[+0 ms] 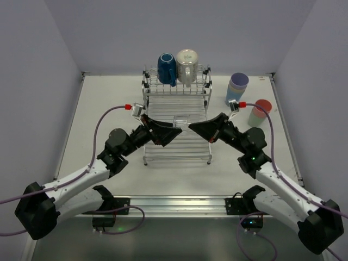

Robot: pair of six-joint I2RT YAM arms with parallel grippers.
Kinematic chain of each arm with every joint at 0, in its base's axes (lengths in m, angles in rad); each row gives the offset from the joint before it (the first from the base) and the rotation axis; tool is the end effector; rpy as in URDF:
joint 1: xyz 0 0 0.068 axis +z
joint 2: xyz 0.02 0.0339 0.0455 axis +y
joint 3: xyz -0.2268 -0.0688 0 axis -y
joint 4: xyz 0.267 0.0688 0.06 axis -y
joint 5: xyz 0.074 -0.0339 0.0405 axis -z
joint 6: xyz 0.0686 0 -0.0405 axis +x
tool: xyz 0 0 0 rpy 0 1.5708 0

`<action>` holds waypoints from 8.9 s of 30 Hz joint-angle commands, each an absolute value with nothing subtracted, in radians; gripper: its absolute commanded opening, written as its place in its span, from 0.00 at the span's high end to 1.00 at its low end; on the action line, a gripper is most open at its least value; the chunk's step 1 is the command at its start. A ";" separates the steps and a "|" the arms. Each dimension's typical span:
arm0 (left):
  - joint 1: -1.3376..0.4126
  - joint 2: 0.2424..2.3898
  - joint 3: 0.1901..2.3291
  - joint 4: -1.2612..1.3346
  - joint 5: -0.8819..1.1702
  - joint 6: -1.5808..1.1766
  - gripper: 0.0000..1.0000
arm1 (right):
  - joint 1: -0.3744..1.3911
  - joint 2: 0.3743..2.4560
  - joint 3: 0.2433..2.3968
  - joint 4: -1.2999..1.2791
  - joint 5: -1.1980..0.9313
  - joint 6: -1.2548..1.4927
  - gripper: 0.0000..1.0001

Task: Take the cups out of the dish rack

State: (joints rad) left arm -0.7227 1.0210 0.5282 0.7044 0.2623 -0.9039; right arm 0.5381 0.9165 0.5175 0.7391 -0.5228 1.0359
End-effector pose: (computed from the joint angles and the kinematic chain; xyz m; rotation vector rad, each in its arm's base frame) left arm 0.2149 -0.2132 0.2629 0.1101 1.5431 -1.5113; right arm 0.2204 0.1714 0.2895 -0.1660 1.4640 1.6409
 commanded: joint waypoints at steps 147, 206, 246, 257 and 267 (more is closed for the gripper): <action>-0.614 1.681 1.456 0.159 -0.567 -0.094 1.00 | 0.365 0.787 0.765 -0.170 -0.296 0.434 0.40; -0.581 0.815 1.016 0.221 -0.055 -0.606 1.00 | 0.640 1.075 0.836 0.862 -0.430 1.084 0.13; -0.583 0.684 0.844 0.209 0.212 -0.743 0.47 | 0.818 1.287 1.052 1.031 -0.247 1.054 0.98; -0.583 0.597 0.890 -0.023 0.150 -0.569 0.04 | 0.816 1.008 1.008 0.503 -0.167 0.734 1.00; -0.581 0.546 0.951 -0.405 0.071 -0.275 0.00 | 0.781 0.704 1.137 -0.664 0.278 0.528 1.00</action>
State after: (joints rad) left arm -0.5846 0.5701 0.9432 -0.2298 0.1081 -0.4061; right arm 0.8021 0.7464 1.0622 -0.2794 0.0395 0.5968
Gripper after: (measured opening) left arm 0.997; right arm 0.135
